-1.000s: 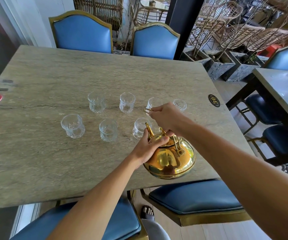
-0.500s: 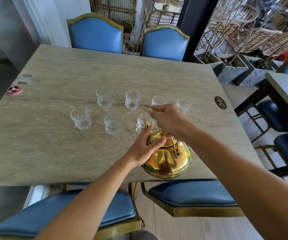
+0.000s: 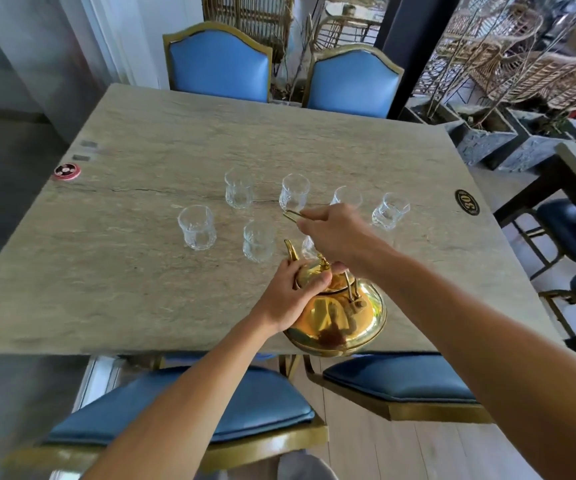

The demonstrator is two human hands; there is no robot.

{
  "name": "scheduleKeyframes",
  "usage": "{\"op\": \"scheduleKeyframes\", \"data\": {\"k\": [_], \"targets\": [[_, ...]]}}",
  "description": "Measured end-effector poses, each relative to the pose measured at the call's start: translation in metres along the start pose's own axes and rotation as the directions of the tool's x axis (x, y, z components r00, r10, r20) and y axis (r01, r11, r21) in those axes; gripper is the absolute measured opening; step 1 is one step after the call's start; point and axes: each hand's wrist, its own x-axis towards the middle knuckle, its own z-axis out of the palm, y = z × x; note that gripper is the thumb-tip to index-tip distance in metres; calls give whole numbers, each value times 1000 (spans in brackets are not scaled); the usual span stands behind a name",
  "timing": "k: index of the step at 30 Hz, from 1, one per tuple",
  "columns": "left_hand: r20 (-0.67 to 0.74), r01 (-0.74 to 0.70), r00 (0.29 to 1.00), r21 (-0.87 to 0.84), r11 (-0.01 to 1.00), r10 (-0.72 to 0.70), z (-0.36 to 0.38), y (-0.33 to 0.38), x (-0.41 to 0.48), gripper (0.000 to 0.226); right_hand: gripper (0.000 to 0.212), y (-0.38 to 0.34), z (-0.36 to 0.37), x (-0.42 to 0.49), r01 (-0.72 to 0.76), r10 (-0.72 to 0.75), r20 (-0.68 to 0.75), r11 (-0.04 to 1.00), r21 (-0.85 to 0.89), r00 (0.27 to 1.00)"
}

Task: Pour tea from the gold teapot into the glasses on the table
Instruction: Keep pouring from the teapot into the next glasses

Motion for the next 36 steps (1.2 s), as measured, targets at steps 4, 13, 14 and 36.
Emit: {"op": "scheduleKeyframes", "data": {"k": [4,13,14,36], "targets": [[43,30,999,-20,999,-29,-26,-1,1,119,33,-18,21,9,-55,57,-40,998,37,998],[121,101,989,-99,990,-89,-66,-8,11,96,28,-44,53,36,-152,153,-68,988,18,986],[122,100,989,-100,990,-87,-68,-7,12,93,29,-45,54,40,-164,164,-72,986,11,984],[106,96,991,-81,992,-87,-71,3,16,30,40,-60,61,72,-260,259,-46,966,-15,965]]}}
